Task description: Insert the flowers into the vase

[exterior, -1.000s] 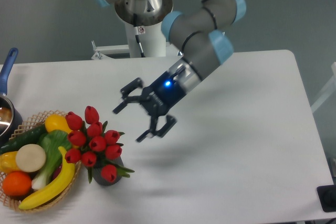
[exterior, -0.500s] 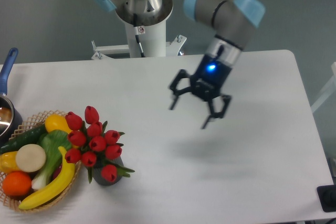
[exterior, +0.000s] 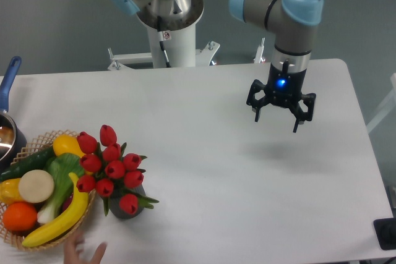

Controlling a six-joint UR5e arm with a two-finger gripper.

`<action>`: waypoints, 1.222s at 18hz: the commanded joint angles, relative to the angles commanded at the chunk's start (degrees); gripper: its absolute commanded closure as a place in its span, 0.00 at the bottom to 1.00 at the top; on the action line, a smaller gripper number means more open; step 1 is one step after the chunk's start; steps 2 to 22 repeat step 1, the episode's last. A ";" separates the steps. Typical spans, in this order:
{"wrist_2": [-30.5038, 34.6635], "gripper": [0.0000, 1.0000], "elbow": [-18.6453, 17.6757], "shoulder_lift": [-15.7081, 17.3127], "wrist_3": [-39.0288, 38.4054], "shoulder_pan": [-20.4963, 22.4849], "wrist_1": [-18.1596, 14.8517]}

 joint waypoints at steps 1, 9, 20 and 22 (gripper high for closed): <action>0.09 0.00 0.00 0.09 -0.09 0.00 0.00; 0.09 0.00 0.00 0.09 -0.09 0.00 0.00; 0.09 0.00 0.00 0.09 -0.09 0.00 0.00; 0.09 0.00 0.00 0.09 -0.09 0.00 0.00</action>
